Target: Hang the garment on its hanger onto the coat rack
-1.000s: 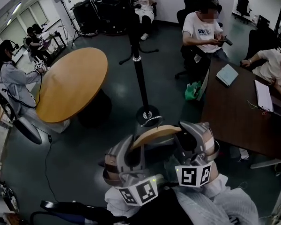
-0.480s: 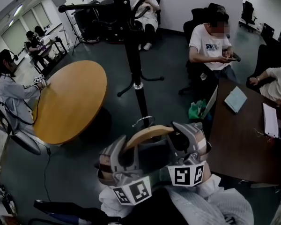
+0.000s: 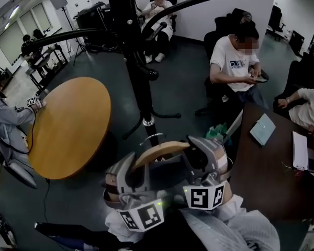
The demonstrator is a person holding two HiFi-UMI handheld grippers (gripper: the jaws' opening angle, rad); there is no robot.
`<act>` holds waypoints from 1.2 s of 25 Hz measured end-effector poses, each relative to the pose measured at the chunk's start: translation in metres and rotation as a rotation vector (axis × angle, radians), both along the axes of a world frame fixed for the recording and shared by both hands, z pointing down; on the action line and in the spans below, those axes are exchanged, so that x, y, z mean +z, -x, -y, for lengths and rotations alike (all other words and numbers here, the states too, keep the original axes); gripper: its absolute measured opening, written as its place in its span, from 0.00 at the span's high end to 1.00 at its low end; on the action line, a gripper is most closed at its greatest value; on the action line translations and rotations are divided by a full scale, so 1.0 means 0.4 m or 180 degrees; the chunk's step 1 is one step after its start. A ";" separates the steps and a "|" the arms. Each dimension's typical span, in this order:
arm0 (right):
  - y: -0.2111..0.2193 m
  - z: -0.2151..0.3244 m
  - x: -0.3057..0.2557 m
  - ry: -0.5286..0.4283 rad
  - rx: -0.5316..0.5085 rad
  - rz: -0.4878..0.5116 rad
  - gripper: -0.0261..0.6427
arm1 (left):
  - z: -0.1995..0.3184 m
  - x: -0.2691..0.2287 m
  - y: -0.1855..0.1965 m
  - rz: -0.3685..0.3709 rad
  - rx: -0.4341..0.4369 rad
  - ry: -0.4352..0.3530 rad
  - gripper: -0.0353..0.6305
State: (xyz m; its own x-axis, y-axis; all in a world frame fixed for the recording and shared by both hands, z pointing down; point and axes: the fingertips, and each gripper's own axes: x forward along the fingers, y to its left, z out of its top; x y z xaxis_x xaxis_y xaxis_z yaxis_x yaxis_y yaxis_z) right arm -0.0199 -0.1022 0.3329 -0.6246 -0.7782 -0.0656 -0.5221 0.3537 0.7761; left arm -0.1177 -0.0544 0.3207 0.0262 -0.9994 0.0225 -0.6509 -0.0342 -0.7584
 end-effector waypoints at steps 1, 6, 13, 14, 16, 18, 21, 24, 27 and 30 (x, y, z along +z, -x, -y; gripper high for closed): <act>0.008 0.023 -0.008 -0.0020 0.0028 -0.0002 0.81 | 0.024 -0.007 0.009 -0.0001 0.0026 -0.0013 0.80; 0.020 0.093 -0.063 -0.0132 0.0293 0.0096 0.81 | 0.115 -0.072 0.029 0.0154 0.0269 -0.0178 0.80; 0.014 0.143 -0.162 -0.0400 0.0616 0.0342 0.80 | 0.187 -0.170 0.030 0.0236 0.0509 -0.0372 0.80; 0.012 0.148 -0.173 -0.0400 0.0630 0.0385 0.80 | 0.194 -0.179 0.028 0.0233 0.0524 -0.0389 0.80; 0.011 0.160 -0.186 -0.0396 0.0632 0.0407 0.80 | 0.206 -0.188 0.028 0.0214 0.0533 -0.0397 0.80; 0.013 0.174 -0.190 -0.0381 0.0619 0.0384 0.80 | 0.218 -0.190 0.031 0.0182 0.0521 -0.0373 0.80; 0.019 0.206 -0.199 -0.0356 0.0577 0.0364 0.80 | 0.246 -0.195 0.035 0.0130 0.0477 -0.0333 0.80; 0.024 0.240 -0.202 -0.0304 0.0537 0.0328 0.80 | 0.274 -0.198 0.040 0.0106 0.0410 -0.0279 0.80; 0.028 0.269 -0.190 -0.0285 0.0455 0.0295 0.79 | 0.295 -0.182 0.043 0.0073 0.0305 -0.0245 0.80; 0.040 0.291 -0.173 -0.0229 0.0354 0.0269 0.79 | 0.309 -0.164 0.052 0.0037 0.0209 -0.0202 0.80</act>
State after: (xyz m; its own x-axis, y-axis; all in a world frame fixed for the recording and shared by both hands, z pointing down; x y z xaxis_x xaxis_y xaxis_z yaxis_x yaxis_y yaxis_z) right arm -0.0360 -0.2188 0.2635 -0.5248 -0.8336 -0.1724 -0.6194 0.2350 0.7490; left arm -0.1386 -0.1779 0.2552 0.0919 -0.9950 -0.0403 -0.6401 -0.0280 -0.7678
